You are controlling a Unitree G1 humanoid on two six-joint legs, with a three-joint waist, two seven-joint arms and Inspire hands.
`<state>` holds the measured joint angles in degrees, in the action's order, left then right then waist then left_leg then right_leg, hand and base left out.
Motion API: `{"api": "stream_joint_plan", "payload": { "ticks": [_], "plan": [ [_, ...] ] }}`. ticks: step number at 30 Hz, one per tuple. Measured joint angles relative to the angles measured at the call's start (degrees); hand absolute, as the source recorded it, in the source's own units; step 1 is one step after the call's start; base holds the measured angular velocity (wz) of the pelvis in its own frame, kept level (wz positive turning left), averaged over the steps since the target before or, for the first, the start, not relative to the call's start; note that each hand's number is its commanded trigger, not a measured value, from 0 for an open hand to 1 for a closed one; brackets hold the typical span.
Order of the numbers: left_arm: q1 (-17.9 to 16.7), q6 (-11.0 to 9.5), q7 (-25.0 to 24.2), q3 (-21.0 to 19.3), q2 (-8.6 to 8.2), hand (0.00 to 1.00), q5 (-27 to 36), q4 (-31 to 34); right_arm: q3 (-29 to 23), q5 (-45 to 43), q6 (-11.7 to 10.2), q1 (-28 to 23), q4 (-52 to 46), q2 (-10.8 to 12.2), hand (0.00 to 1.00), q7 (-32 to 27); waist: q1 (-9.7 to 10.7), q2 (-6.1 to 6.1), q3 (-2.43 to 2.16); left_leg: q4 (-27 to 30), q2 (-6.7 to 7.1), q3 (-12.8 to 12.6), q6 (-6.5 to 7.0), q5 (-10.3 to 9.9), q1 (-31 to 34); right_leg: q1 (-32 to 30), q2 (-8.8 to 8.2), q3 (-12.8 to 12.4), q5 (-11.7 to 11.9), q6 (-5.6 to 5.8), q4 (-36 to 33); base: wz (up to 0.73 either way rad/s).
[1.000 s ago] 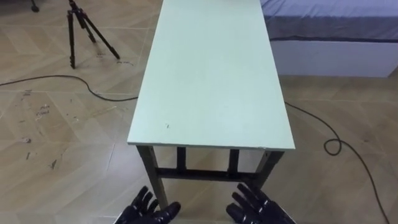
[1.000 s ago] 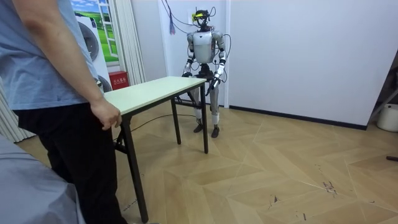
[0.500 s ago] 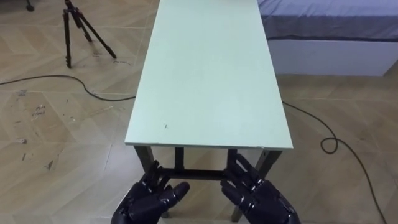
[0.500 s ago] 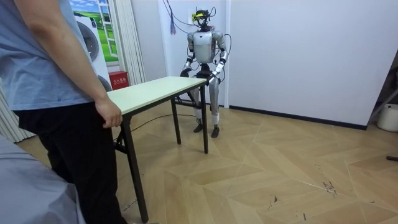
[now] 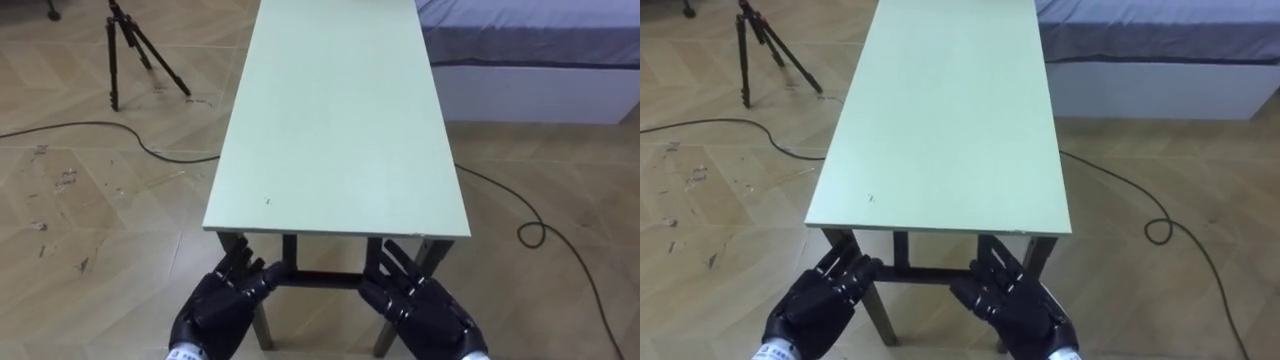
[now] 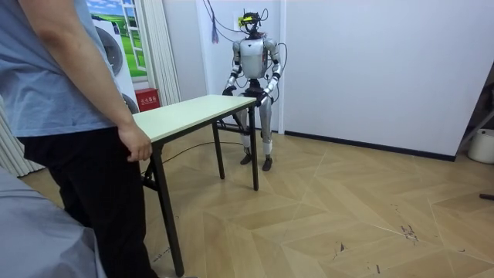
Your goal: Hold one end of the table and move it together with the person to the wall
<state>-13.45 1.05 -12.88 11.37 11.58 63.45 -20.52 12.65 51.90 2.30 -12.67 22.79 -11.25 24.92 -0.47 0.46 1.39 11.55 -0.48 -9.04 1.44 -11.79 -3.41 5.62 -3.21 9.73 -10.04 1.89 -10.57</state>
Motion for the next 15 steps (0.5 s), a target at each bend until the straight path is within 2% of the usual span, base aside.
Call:
{"api": "stream_joint_plan", "payload": {
  "ticks": [3, 5, 8, 11, 15],
  "plan": [
    [0.65, 1.06, 0.34, -0.1, 0.01, 0.0, 1.88, -0.62, -0.06, 0.25, 0.5, 0.99, 1.2, -0.03, 0.0, -0.05, 0.09, -0.22, -0.02, -0.13, 0.02, 0.04, 0.0, 0.0, -0.36, 0.29, 0.0, -0.05, 0.0, 0.0, -0.01, 0.0],
    [1.2, 2.27, 0.62, -0.06, 0.0, 0.0, 7.66, -1.31, -0.19, 2.64, 1.56, 1.9, 1.58, -0.11, 0.0, -0.5, 0.07, -0.34, -0.02, -0.1, 0.0, 0.04, 0.0, 0.0, -0.35, 0.32, 0.02, -0.19, 0.0, 0.0, 0.0, 0.0],
    [1.83, 3.35, 1.08, -0.06, 0.0, 0.0, 12.05, -2.41, -0.31, 4.76, 2.05, 2.7, 1.58, -0.1, 0.0, -0.52, 0.23, -0.55, -0.13, -0.02, -0.03, 0.05, 0.0, 0.0, -0.38, 0.44, 0.04, -0.23, 0.0, 0.0, 0.01, 0.0],
    [2.09, 3.86, 1.17, -0.06, 0.01, 0.0, 13.24, -2.59, -0.31, 6.6, 2.9, 2.8, 1.58, -0.02, 0.0, -1.01, 0.07, -0.58, -0.14, 0.03, -0.04, 0.05, -0.01, 0.01, -0.39, 0.48, 0.04, -0.2, 0.0, 0.0, 0.0, 0.0],
    [2.79, 4.1, 1.17, -0.06, 0.01, 0.0, 13.49, -3.9, -0.3, 6.84, 2.94, 3.04, 2.1, 0.11, 0.0, -2.0, 0.02, -0.57, -0.13, 0.05, -0.05, 0.05, -0.01, 0.01, -0.43, 0.51, 0.05, -0.19, 0.0, 0.0, 0.0, 0.0]
  ]
}}
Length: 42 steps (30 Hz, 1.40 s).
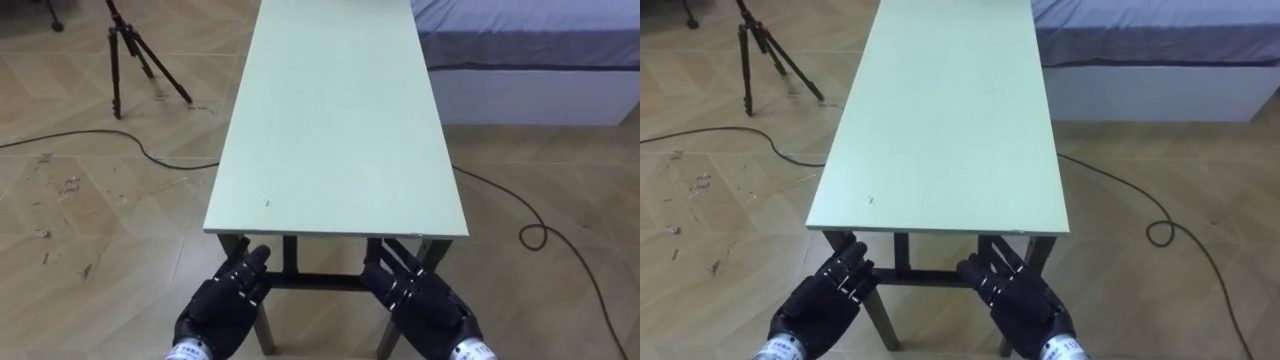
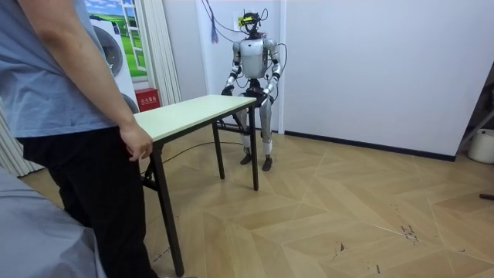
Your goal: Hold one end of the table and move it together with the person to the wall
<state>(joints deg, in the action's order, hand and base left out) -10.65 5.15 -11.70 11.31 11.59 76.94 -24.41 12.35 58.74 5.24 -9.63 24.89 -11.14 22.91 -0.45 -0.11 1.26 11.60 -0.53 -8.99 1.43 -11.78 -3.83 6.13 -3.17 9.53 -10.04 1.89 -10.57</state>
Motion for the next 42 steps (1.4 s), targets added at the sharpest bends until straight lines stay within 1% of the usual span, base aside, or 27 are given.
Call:
{"api": "stream_joint_plan", "payload": {
  "ticks": [5, 9, 12, 15, 17, 18, 19, 21, 22, 24, 28, 31, 33, 38, 42],
  "plan": [
    [0.65, 0.15, 0.03, -0.03, 0.0, 0.0, -0.05, -1.5, 0.01, -0.05, 0.33, 0.94, 2.44, 0.05, 0.0, -1.08, -0.09, 0.01, 0.01, -0.08, -0.02, -0.02, 0.0, 0.0, 0.03, -0.09, 0.03, 0.02, 0.0, 0.0, 0.0, 0.0],
    [0.84, 0.85, 0.01, -0.5, -0.01, 0.0, -0.02, -1.72, -0.01, 0.14, 1.13, 1.41, 3.36, 0.0, 0.0, -1.11, -0.04, 0.04, 0.0, -0.1, -0.06, -0.19, 0.0, 0.0, 0.26, -0.47, 0.03, 0.08, 0.0, 0.0, -0.04, 0.0],
    [1.35, 1.75, -0.45, -0.56, -0.26, 0.0, -0.15, -1.87, 0.17, 2.08, 1.54, 1.79, 3.34, 0.15, 0.0, -1.11, -0.22, 0.01, -0.02, -0.11, -0.05, -0.17, 0.0, -0.01, 0.3, -0.49, 0.02, 0.26, 0.0, 0.0, -0.04, 0.0],
    [2.2, 2.78, -1.95, -0.69, -0.47, 0.0, -0.78, -2.15, 0.16, 2.44, 2.18, 2.26, 3.34, 0.2, 0.0, -1.11, -0.3, -0.16, -0.14, -0.04, -0.04, -0.22, 0.0, -0.01, 0.34, -0.48, 0.01, 0.34, 0.0, 0.0, -0.04, 0.0],
    [3.89, 3.62, -2.83, -0.69, -0.49, 0.0, -2.49, -2.1, 0.3, 2.8, 2.37, 3.48, 3.34, 0.5, 0.0, -1.11, -0.3, -0.36, -0.27, -0.05, -0.02, -0.22, 0.0, 0.0, 0.41, -0.53, 0.0, 0.38, 0.0, 0.0, -0.02, 0.0],
    [4.39, 3.67, -2.98, -0.69, -0.57, 0.0, -2.56, -2.08, 0.38, 3.06, 2.4, 3.88, 3.34, 0.59, 0.0, -1.1, -0.27, -0.41, -0.3, -0.05, -0.03, -0.17, 0.0, 0.0, 0.38, -0.51, 0.01, 0.38, 0.0, 0.0, -0.02, 0.0],
    [5.2, 3.67, -3.3, -0.7, -0.81, 0.0, -2.57, -1.79, 0.42, 4.23, 2.4, 4.45, 3.34, 0.8, 0.0, -1.01, -0.2, -0.47, -0.35, -0.07, -0.03, -0.13, 0.0, 0.0, 0.31, -0.42, 0.01, 0.39, 0.0, 0.0, 0.01, 0.0],
    [5.57, 3.76, -4.06, -0.71, -0.98, 0.0, -2.57, 0.16, 0.39, 4.56, 2.4, 4.93, 3.35, 1.2, 0.0, -0.84, -0.11, -0.53, -0.42, -0.04, -0.03, -0.12, 0.0, 0.0, 0.23, -0.34, 0.01, 0.4, 0.0, 0.0, 0.01, 0.0],
    [5.59, 4.41, -3.96, -0.9, -1.1, 0.0, -2.61, 1.07, 0.29, 4.52, 2.5, 5.05, 3.34, 1.54, 0.0, -0.76, 0.03, -0.54, -0.42, -0.03, -0.02, -0.12, 0.0, 0.0, 0.25, -0.37, 0.01, 0.39, 0.0, 0.0, 0.03, 0.0],
    [5.58, 5.05, -3.99, -0.97, -1.18, 0.0, -2.63, 1.38, 0.16, 4.64, 3.45, 5.03, 3.35, 1.85, 0.0, -0.69, 0.13, -0.53, -0.42, 0.08, -0.03, -0.02, 0.0, 0.0, 0.46, -0.48, 0.01, 0.39, 0.0, -0.01, 0.02, 0.0],
    [5.57, 5.71, -3.92, -1.69, -1.62, 0.0, -2.75, 1.8, 0.01, 4.66, 4.26, 5.03, 3.35, 2.27, 0.0, -0.51, 0.07, -0.53, -0.42, 0.19, -0.03, 0.02, 0.0, 0.0, 0.86, -0.76, 0.0, 0.41, 0.01, -0.01, 0.02, 0.0],
    [5.56, 5.8, -3.57, -2.08, -2.09, 0.0, -2.72, 2.05, 0.01, 3.86, 4.47, 5.02, 3.38, 2.52, 0.0, -0.29, 0.01, -0.53, -0.42, 0.23, -0.03, -0.11, 0.0, 0.0, 1.07, -1.04, 0.0, 0.19, 0.01, -0.01, 0.0, 0.0],
    [5.56, 5.8, -3.5, -2.14, -2.13, 0.0, -2.72, 2.05, 0.01, 3.8, 4.82, 5.02, 3.38, 2.52, 0.0, -0.29, 0.0, -0.49, -0.45, 0.24, -0.03, -0.1, 0.0, 0.0, 1.07, -1.07, 0.0, 0.09, 0.01, -0.01, 0.0, 0.0],
    [5.57, 5.8, -3.27, -2.2, -2.15, 0.0, -2.67, 2.09, 0.0, 3.84, 4.84, 5.01, 3.38, 2.53, 0.0, -0.29, 0.02, -0.43, -0.48, 0.3, -0.05, -0.14, 0.0, 0.0, 1.12, -1.11, 0.0, 0.05, 0.01, -0.01, -0.02, 0.0],
    [5.56, 5.8, -1.38, -2.0, -2.18, 0.0, -1.99, 3.18, 0.49, 4.03, 4.88, 5.04, 3.37, 2.48, 0.0, -0.29, 0.04, -0.42, -0.47, 0.35, -0.06, -0.05, 0.0, 0.0, 1.3, -1.19, 0.0, 0.06, 0.01, -0.01, -0.06, 0.0]
  ]
}}
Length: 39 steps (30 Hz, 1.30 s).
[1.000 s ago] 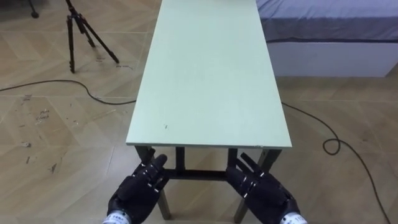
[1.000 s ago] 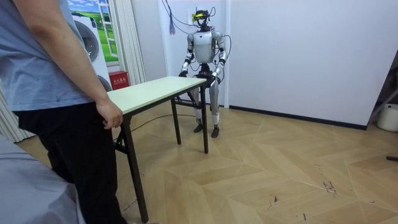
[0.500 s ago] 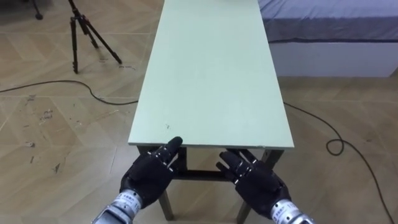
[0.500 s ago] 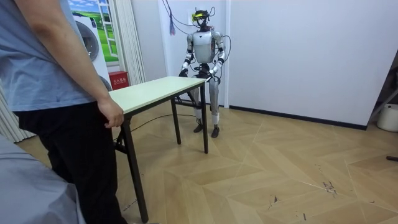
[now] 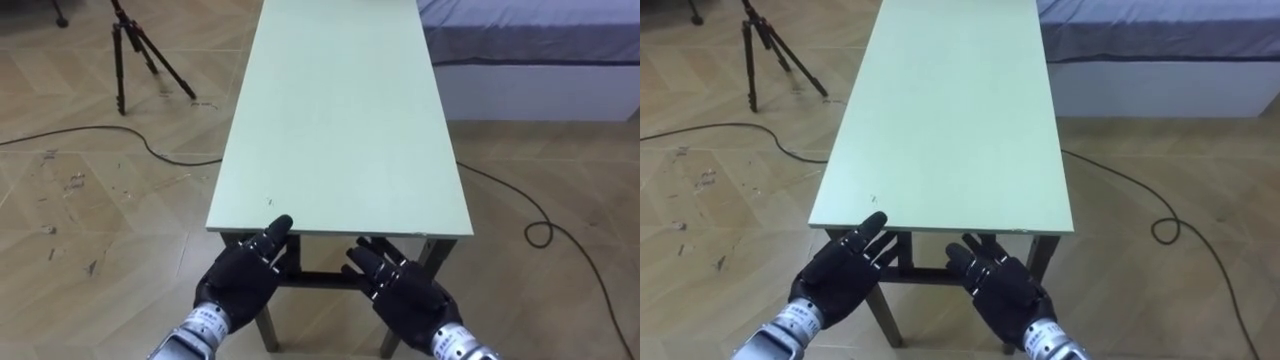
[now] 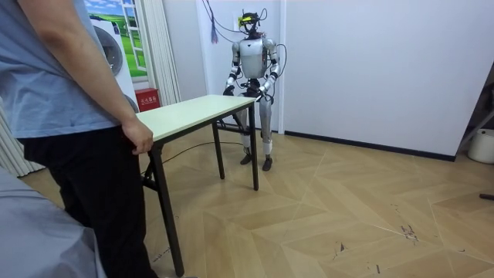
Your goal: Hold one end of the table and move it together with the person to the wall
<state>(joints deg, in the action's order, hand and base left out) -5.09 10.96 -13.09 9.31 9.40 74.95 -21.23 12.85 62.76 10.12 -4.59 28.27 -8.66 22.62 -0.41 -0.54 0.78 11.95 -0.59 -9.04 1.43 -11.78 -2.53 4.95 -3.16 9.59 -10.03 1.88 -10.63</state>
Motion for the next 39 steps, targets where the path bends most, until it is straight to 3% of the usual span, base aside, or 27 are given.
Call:
{"api": "stream_joint_plan", "payload": {
  "ticks": [10, 17, 23, 32, 39],
  "plan": [
    [0.0, -0.05, 1.58, 0.01, -0.31, 0.0, 3.24, 0.45, 0.03, 0.49, -0.02, 0.08, 0.0, -0.22, 0.0, 0.07, -0.04, 0.44, -0.01, 0.23, -0.01, 0.02, 0.0, 0.0, 0.03, 0.04, 0.01, -0.12, 0.01, -0.02, -0.02, 0.0],
    [0.01, -0.01, 3.4, -0.05, -1.52, 0.0, 8.44, 1.09, -0.07, 9.81, 0.51, 0.04, -2.07, -0.31, 0.0, -0.1, -1.07, 0.35, -0.01, 0.25, -0.1, -0.22, 0.0, 0.0, 0.01, -0.05, 0.1, -0.3, 0.06, -0.09, 0.01, 0.0],
    [0.01, -0.06, 3.41, -0.08, -2.01, 0.0, 8.78, 1.08, -0.04, 15.32, 1.17, 0.01, -2.07, 0.1, 0.0, -0.86, -1.28, 0.01, 0.19, 0.44, -0.08, -0.2, 0.0, 0.0, 0.02, 0.08, 0.07, -0.33, 0.06, -0.1, 0.0, 0.0],
    [0.0, -0.06, 3.41, -0.07, -2.03, 0.0, 9.46, 1.08, -0.06, 16.5, 1.23, 0.02, -2.52, 0.04, 0.0, -1.96, -1.26, -0.1, 0.26, 0.32, -0.04, -0.15, 0.0, 0.0, 0.01, 0.06, 0.06, -0.32, 0.06, -0.11, -0.03, 0.0],
    [0.0, -0.3, 3.85, -0.15, -2.09, 0.0, 9.93, 1.08, -0.05, 20.62, 1.22, -0.13, -4.57, 0.32, 0.0, -6.15, -1.12, -0.52, 0.36, 0.25, 0.0, -0.23, 0.01, 0.01, -0.1, 0.02, 0.06, -0.52, 0.08, -0.13, 0.0, 0.0]
  ]
}}
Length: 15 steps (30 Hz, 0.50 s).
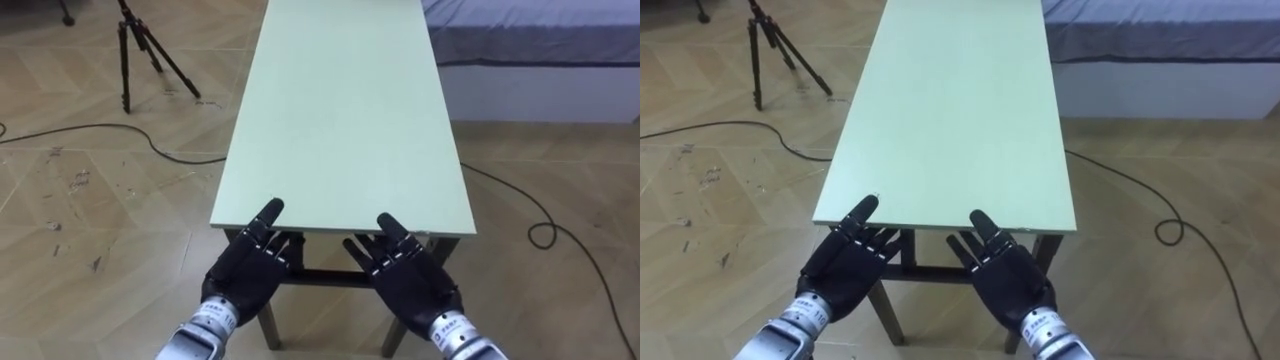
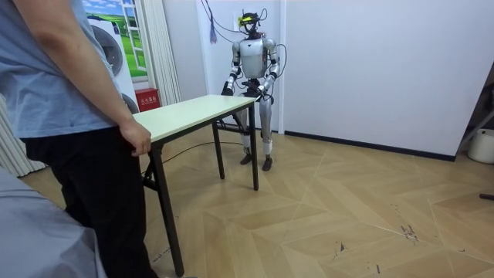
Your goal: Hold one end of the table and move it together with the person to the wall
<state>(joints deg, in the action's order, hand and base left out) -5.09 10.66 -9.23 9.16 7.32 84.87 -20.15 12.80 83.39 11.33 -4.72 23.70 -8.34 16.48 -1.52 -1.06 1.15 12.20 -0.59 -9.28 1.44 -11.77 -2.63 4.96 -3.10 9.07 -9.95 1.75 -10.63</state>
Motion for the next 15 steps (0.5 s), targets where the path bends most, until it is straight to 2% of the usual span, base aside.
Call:
{"api": "stream_joint_plan", "payload": {
  "ticks": [7, 9, 13, 15],
  "plan": [
    [-0.02, -0.83, 1.04, 0.0, -0.13, 0.0, -0.02, 0.01, -0.44, 1.59, -1.01, -0.01, -1.67, 0.08, 0.0, -3.69, 0.2, -0.79, 0.0, 0.04, 0.0, 0.03, 0.0, 0.0, -0.02, 0.0, 0.01, 0.02, 0.0, 0.0, -0.01, 0.0],
    [-0.01, -1.69, 1.94, -0.04, -0.17, 0.0, 0.03, 0.01, -0.44, 2.64, -1.34, -0.01, -2.17, 0.26, 0.0, -5.16, 0.5, -1.11, -0.06, 0.03, 0.01, 0.05, 0.0, 0.01, -0.01, 0.0, 0.0, 0.04, 0.0, 0.0, -0.01, 0.0],
    [-0.02, -1.92, 3.51, -0.25, -0.22, 0.0, 0.11, 0.14, -1.39, 3.53, -1.56, 0.0, -2.69, 0.68, 0.0, -7.28, 1.38, -1.6, -0.29, 0.03, 0.03, 0.1, 0.0, 0.01, 0.03, 0.0, 0.0, 0.02, 0.0, 0.0, -0.02, 0.0],
    [-0.03, -1.91, 4.78, -0.68, -0.48, 0.0, 1.18, 0.57, -3.42, 4.32, -3.2, 0.02, -3.01, 1.46, 0.0, -8.76, 1.43, -1.69, -0.35, -0.01, 0.02, 0.04, -0.01, 0.03, 0.05, -0.02, 0.01, -0.11, 0.0, 0.0, -0.04, 0.0]
  ]
}}
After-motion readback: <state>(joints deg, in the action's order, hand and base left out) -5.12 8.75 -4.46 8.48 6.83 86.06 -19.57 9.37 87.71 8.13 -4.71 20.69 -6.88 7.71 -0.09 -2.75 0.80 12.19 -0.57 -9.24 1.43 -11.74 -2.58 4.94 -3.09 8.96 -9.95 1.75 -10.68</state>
